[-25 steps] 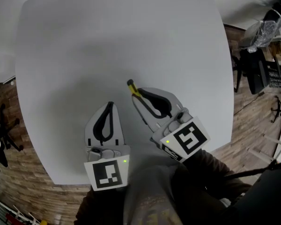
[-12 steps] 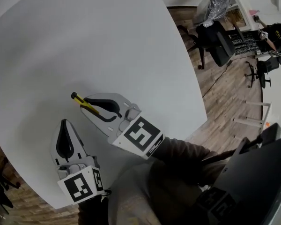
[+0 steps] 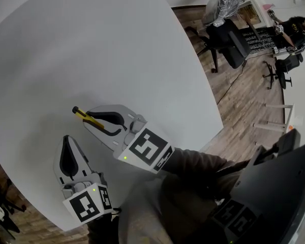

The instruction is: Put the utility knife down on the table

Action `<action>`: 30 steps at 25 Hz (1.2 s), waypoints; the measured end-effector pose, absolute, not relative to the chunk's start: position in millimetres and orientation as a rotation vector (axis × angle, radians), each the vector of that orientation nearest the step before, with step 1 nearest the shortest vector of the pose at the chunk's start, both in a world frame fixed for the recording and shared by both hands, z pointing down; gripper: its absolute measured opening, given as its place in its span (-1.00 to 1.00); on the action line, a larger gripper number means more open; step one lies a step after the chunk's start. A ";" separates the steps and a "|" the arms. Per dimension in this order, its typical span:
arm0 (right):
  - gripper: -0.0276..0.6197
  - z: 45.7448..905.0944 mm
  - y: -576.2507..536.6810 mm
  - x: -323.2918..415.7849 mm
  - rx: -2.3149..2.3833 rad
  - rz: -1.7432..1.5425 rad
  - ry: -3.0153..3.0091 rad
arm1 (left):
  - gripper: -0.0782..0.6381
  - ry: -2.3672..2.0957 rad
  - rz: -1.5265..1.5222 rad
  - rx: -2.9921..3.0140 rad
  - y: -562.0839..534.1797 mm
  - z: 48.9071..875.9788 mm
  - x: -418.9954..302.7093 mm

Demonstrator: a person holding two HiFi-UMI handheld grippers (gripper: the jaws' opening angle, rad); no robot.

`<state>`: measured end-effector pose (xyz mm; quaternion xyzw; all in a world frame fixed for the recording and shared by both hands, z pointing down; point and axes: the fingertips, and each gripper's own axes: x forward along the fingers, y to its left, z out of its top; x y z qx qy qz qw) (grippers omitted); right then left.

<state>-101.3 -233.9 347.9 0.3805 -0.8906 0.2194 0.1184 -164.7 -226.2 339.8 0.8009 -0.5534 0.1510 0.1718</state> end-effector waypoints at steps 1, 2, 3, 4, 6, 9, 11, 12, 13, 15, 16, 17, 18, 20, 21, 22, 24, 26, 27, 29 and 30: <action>-0.74 348.1 -233.7 -101.2 1.114 0.642 -2.603 | -0.78 -1.570 0.428 2.274 -226.2 339.7 -165.0; -0.74 348.4 -233.7 -101.2 1.115 0.643 -2.600 | -0.78 -1.570 0.429 2.274 -226.4 339.7 -165.6; -0.74 348.9 -234.0 -101.3 1.115 0.643 -2.596 | -0.78 -1.571 0.429 2.273 -226.9 339.9 -166.5; -0.74 349.4 -234.3 -101.5 1.115 0.644 -2.594 | -0.78 -1.573 0.429 2.271 -227.3 340.3 -167.6; -0.74 350.7 -235.1 -101.9 1.117 0.648 -2.591 | -0.78 -1.573 0.429 2.266 -228.1 341.9 -169.5; -0.74 354.1 -235.7 -102.3 1.118 0.651 -2.584 | -0.78 -1.571 0.428 2.264 -228.7 345.1 -170.6; -0.74 355.0 -235.3 -104.6 1.108 0.649 -2.590 | -0.78 -1.574 0.429 2.260 -228.1 346.6 -172.0; -0.74 354.5 -235.1 -106.0 1.104 0.647 -2.597 | -0.78 -1.577 0.431 2.258 -227.6 346.7 -172.7; -0.74 353.3 -235.0 -107.1 1.100 0.645 -2.605 | -0.78 -1.579 0.432 2.257 -227.0 346.3 -173.0; -0.74 350.2 -235.3 -106.8 1.106 0.645 -2.617 | -0.78 -1.578 0.431 2.255 -225.9 345.0 -171.9; -0.74 349.3 -235.6 -105.1 1.115 0.649 -2.616 | -0.78 -1.575 0.430 2.255 -225.7 345.0 -170.9; -0.74 350.1 -235.5 -103.2 1.122 0.656 -2.608 | -0.78 -1.571 0.427 2.257 -225.7 345.6 -169.9; -0.74 352.5 -234.5 -101.5 1.123 0.659 -2.595 | -0.78 -1.567 0.425 2.258 -225.7 346.9 -169.5; -0.74 359.4 -232.0 -100.7 1.110 0.652 -2.571 | -0.78 -1.564 0.418 2.261 -225.7 350.4 -170.7; -0.74 362.0 -231.8 -101.8 1.105 0.649 -2.568 | -0.78 -1.565 0.416 2.260 -225.9 352.6 -172.0; -0.74 364.0 -232.4 -103.6 1.101 0.649 -2.568 | -0.78 -1.564 0.418 2.258 -226.1 354.8 -173.6; -0.74 366.6 -234.1 -107.3 1.096 0.655 -2.571 | -0.78 -1.553 0.430 2.257 -225.7 358.6 -176.4; -0.74 368.2 -234.9 -109.9 1.095 0.660 -2.570 | -0.78 -1.537 0.444 2.259 -224.7 361.2 -177.8; -0.74 369.1 -234.9 -110.7 1.096 0.662 -2.568 | -0.78 -1.528 0.450 2.262 -224.0 362.5 -178.2; -0.74 371.6 -234.1 -111.0 1.097 0.667 -2.564 | -0.78 -1.522 0.453 2.262 -223.1 364.7 -178.3; -0.74 373.2 -233.5 -110.5 1.096 0.670 -2.561 | -0.78 -1.521 0.452 2.259 -222.6 365.6 -177.9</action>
